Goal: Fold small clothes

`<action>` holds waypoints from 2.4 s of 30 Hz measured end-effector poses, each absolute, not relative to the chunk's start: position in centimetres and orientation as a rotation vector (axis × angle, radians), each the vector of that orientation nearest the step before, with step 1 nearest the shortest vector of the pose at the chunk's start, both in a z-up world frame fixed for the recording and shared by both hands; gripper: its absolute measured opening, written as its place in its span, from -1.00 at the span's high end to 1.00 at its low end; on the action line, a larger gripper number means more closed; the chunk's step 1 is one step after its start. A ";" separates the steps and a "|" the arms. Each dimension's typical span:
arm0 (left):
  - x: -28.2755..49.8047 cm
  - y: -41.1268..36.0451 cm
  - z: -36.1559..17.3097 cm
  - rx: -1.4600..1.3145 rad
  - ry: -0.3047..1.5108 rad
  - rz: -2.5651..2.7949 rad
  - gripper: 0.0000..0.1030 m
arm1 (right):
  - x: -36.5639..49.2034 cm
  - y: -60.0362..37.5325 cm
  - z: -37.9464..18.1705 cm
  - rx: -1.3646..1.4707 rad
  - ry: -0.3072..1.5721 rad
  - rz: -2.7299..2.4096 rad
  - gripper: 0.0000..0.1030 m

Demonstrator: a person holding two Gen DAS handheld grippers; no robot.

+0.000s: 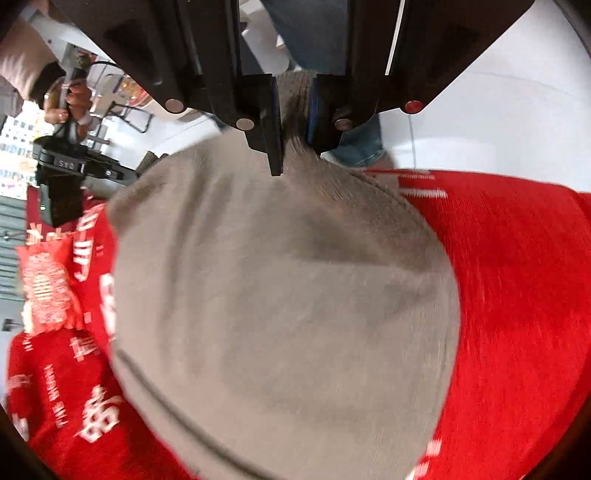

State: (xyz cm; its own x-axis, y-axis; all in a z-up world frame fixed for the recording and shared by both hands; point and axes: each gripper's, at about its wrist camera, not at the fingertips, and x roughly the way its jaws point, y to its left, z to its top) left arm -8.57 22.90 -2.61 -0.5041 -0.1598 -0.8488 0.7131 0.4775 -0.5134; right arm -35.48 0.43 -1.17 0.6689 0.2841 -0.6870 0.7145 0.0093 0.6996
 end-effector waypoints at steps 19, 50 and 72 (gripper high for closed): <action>-1.0 11.6 5.5 0.555 1.409 -1.206 0.75 | -25.0 -6.9 3.4 0.931 1.269 -0.364 -0.19; -11.3 11.8 1.1 1.115 1.255 -1.499 0.84 | -23.0 -2.1 4.0 0.668 1.325 -0.486 0.87; 6.2 1.1 14.2 0.417 1.128 -1.235 0.84 | -18.1 -22.7 12.9 0.576 1.013 -0.739 0.87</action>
State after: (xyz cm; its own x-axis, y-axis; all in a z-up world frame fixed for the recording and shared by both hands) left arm 6.16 1.14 14.17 -0.0845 -0.5259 -0.8463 0.8904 0.3413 -0.3010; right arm -18.10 -22.74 12.93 0.3310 -0.2777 -0.9018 0.7740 0.6266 0.0912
